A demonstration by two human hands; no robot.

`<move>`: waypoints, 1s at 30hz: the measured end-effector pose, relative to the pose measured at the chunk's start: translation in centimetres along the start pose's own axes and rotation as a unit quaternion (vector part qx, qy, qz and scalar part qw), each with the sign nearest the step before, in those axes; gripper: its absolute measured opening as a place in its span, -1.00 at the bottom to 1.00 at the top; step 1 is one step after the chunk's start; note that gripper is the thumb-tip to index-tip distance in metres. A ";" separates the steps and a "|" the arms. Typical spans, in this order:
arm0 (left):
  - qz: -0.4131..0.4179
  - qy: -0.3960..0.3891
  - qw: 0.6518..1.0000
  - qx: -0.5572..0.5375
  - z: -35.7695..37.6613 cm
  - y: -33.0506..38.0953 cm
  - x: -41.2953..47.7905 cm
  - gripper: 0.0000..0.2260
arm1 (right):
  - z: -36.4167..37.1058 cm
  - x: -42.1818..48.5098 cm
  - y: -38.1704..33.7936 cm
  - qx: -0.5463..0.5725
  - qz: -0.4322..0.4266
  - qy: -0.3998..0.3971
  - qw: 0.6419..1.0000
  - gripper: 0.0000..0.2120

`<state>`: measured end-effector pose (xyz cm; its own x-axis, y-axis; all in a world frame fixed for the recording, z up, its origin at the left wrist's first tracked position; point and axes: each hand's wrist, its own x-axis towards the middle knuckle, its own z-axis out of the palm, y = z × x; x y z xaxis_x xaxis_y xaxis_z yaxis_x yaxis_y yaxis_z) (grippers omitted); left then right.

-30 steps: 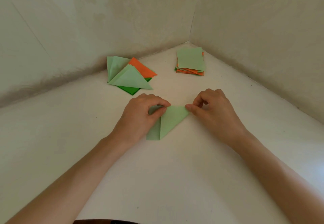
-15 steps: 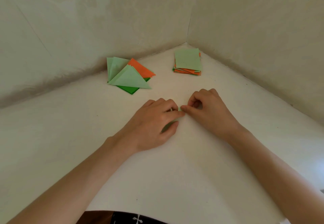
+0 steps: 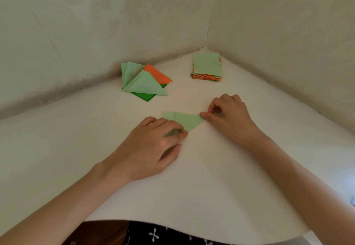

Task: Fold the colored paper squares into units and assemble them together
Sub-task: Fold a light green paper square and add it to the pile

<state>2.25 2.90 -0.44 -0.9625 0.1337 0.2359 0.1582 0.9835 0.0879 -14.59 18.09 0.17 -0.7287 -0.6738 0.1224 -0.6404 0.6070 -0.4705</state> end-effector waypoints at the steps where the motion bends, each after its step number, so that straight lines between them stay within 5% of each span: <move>1: 0.001 0.001 1.000 -0.005 0.0 -0.2 -0.5 -0.65 | 0.0 0.0 0.0 0.000 0.001 0.000 1.000 -0.80; 10: 0.033 0.085 0.996 -0.008 -1.2 -0.1 -0.6 -0.70 | 0.0 -0.1 -0.1 0.015 0.001 0.004 1.000 -0.79; 22: -0.026 0.013 0.998 -0.053 1.1 0.1 1.5 -0.64 | -0.4 0.3 1.5 -0.053 -0.006 0.006 0.999 -0.84; 25: -0.024 0.019 0.997 -0.068 1.2 0.1 1.5 -0.63 | -0.8 -0.1 1.2 -0.034 -0.095 0.086 0.991 -0.85; 30: -0.052 0.053 0.986 -0.150 1.1 -0.2 1.6 -0.59 | -0.3 -1.2 -0.6 -0.018 -0.270 0.001 0.963 -0.61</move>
<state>0.41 3.06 -1.18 -0.9511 0.0049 0.3087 0.1333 0.9084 0.3964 -13.41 18.63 0.54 -0.2867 -0.8948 0.3423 -0.9342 0.1819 -0.3069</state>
